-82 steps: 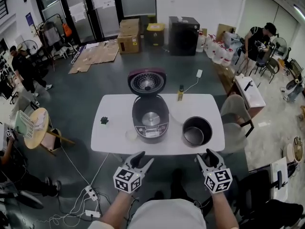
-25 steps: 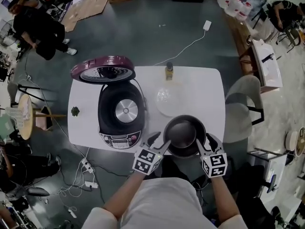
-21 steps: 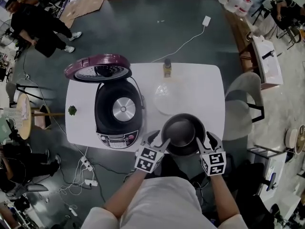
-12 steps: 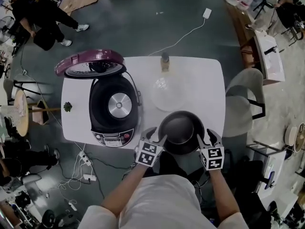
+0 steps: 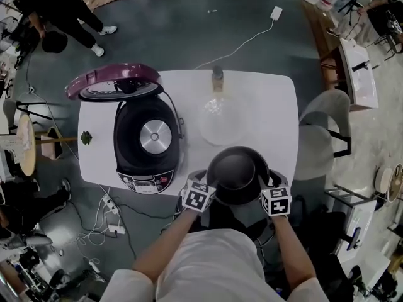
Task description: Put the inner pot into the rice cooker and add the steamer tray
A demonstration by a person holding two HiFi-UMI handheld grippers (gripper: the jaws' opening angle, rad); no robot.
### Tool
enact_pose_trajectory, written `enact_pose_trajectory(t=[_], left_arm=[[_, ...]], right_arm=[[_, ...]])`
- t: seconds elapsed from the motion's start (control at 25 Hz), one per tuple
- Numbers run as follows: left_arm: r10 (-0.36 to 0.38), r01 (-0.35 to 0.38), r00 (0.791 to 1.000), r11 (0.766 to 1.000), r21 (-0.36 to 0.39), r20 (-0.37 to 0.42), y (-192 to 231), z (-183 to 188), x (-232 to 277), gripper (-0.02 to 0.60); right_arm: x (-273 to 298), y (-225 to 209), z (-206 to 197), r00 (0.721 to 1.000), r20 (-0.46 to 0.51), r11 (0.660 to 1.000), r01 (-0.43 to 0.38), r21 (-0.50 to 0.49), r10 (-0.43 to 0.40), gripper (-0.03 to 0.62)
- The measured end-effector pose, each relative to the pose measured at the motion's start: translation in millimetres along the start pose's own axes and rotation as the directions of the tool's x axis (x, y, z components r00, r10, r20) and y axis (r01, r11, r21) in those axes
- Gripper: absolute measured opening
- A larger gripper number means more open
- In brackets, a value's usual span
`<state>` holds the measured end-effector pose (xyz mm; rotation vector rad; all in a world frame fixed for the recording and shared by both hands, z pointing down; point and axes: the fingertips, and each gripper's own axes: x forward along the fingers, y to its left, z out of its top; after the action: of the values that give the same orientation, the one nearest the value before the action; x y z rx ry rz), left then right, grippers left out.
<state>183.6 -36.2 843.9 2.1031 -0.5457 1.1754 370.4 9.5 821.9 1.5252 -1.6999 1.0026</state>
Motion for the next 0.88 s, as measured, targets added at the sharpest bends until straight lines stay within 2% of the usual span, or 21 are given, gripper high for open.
enact_pose_trajectory(t=[0.16,0.24,0.48,0.88], left_arm=[[-0.035,0.033,0.998,0.999,-0.034,-0.045,-2,-4,9,0.188],[-0.032,0.03,0.998,0.999,-0.04,-0.058,-2,-4,9,0.164],[0.02,-0.024,0.998,0.998,-0.065,-0.06,4,-9,3,0.123],[0.039,-0.04,0.999,0.998,-0.052,-0.014,1,0,-37,0.123]], right_arm=[[11,-4,-7,0.999,-0.054,1.0,-0.005,0.009,0.006,0.077],[14,-4,-8,0.997,-0.072,0.999,-0.016,0.035,0.018,0.063],[8,5,-9,0.996,-0.077,0.997,-0.03,0.066,0.035,0.057],[-21,23,20,0.999,-0.024,0.999,-0.031,0.015,0.031,0.057]])
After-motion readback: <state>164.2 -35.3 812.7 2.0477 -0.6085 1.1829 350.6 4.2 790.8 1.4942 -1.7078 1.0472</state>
